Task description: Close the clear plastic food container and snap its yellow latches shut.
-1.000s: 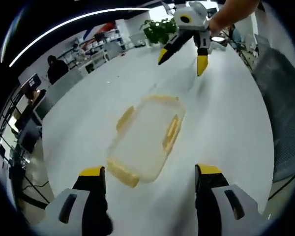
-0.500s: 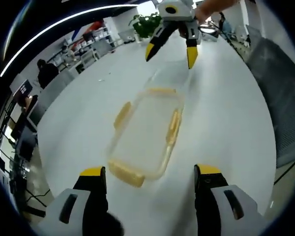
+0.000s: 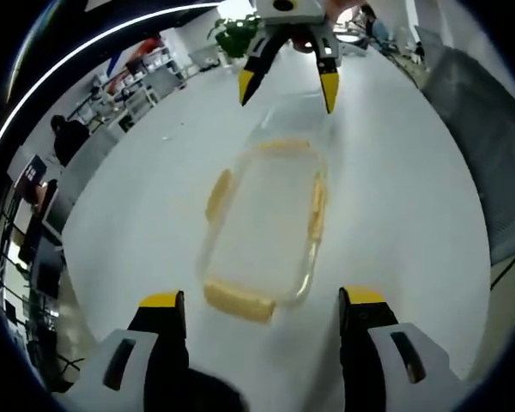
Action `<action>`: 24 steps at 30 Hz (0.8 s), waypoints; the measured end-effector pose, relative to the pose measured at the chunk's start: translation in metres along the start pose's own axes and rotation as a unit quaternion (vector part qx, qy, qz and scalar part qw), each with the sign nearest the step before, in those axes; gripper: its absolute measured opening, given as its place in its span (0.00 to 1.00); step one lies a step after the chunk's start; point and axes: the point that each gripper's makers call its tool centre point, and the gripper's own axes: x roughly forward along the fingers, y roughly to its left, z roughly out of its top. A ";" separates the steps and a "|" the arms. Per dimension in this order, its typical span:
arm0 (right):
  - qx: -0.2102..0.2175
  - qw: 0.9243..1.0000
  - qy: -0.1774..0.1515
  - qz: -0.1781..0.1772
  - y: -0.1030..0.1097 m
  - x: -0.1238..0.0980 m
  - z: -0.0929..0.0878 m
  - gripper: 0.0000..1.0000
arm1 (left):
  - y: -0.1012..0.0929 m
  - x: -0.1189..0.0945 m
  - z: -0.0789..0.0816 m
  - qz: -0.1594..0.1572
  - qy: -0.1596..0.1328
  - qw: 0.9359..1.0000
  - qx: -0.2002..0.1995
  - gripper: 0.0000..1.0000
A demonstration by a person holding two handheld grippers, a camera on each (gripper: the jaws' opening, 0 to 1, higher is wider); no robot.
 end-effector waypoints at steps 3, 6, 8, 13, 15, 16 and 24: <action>0.002 1.000 0.008 0.006 -0.001 0.004 -0.002 0.62 | 0.004 0.002 -0.001 -0.005 0.003 1.000 0.003 0.71; 0.003 1.000 0.015 0.021 0.002 0.008 -0.002 0.60 | 0.005 0.005 -0.004 -0.012 0.015 0.999 0.026 0.70; 0.008 0.999 0.010 0.032 0.004 0.009 0.000 0.60 | 0.005 0.007 -0.003 -0.021 0.012 0.999 0.024 0.71; 0.009 0.998 0.025 0.050 0.004 0.016 -0.001 0.57 | 0.008 0.011 -0.005 -0.031 0.019 0.999 0.026 0.71; 0.009 0.998 0.031 0.058 0.004 0.019 -0.001 0.57 | 0.007 0.011 -0.003 -0.042 0.018 0.999 0.020 0.69; 0.010 0.998 0.035 0.060 0.004 0.020 -0.002 0.58 | 0.008 0.011 -0.003 -0.042 0.018 0.999 0.022 0.70; 0.001 0.994 0.076 0.077 0.007 0.031 -0.010 0.59 | 0.010 0.013 -0.007 -0.064 0.026 0.997 0.024 0.65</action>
